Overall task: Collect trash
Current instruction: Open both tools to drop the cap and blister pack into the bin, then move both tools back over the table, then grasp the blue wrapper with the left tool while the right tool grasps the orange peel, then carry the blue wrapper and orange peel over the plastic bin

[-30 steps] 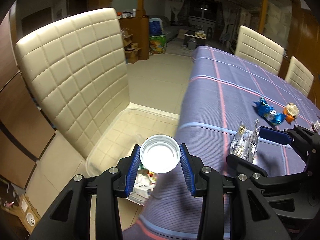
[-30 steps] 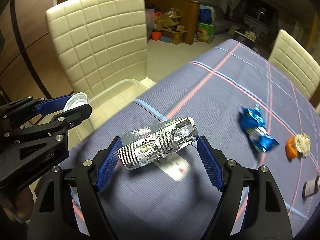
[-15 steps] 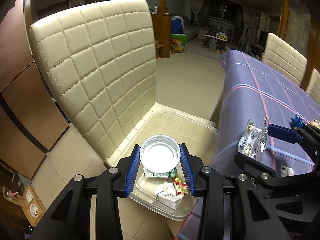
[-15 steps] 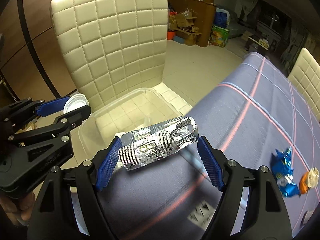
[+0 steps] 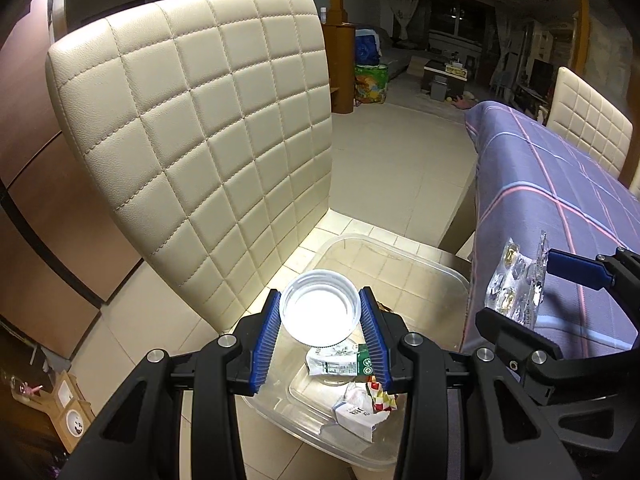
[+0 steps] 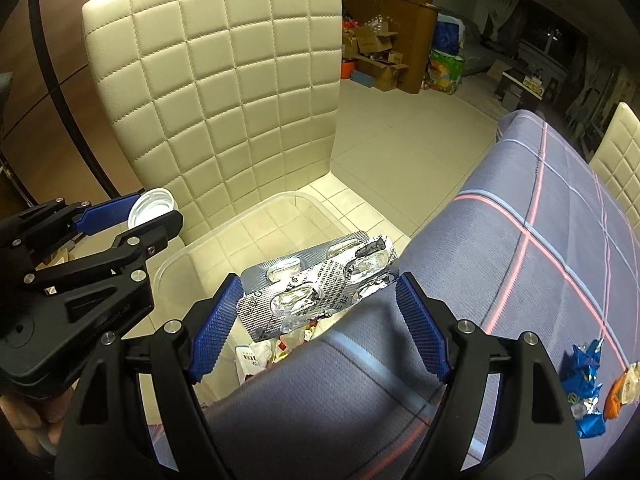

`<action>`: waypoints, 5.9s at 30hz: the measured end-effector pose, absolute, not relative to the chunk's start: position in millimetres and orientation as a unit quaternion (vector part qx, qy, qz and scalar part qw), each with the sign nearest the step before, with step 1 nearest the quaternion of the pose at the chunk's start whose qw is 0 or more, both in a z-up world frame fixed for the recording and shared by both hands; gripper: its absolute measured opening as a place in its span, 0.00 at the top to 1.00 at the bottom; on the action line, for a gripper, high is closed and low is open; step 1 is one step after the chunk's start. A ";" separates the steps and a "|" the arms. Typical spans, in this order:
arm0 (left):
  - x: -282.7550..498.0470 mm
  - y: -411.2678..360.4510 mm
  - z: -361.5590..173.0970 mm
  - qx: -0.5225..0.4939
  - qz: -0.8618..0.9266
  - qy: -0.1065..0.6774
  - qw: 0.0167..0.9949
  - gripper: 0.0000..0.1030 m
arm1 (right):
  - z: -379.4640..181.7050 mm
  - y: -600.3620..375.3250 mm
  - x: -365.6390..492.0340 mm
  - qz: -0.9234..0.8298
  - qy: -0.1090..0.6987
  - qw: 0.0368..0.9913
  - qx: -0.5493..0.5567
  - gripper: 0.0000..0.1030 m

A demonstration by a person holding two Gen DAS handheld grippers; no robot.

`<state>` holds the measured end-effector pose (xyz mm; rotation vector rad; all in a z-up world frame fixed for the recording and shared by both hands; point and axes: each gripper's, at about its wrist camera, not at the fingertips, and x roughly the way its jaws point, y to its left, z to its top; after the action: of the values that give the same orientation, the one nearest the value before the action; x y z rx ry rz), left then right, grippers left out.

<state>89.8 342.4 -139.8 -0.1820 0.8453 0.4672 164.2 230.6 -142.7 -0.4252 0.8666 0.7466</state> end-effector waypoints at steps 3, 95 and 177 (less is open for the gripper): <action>94.7 345.5 -141.5 -0.087 0.226 0.407 0.881 0.62 | -143.4 235.0 169.0 0.347 0.407 0.821 -0.199 0.24; 230.2 67.7 -136.8 -0.002 -0.012 0.499 0.866 0.23 | -147.6 -91.4 260.4 0.142 0.473 0.868 -0.047 0.30; 79.7 287.3 -120.5 -0.092 0.147 0.430 0.886 0.76 | -119.3 168.7 142.7 0.350 0.431 0.810 -0.185 0.73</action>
<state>79.7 287.3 -120.5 -0.1913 0.8942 0.3064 142.7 168.7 -119.3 -0.3955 0.9220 0.7488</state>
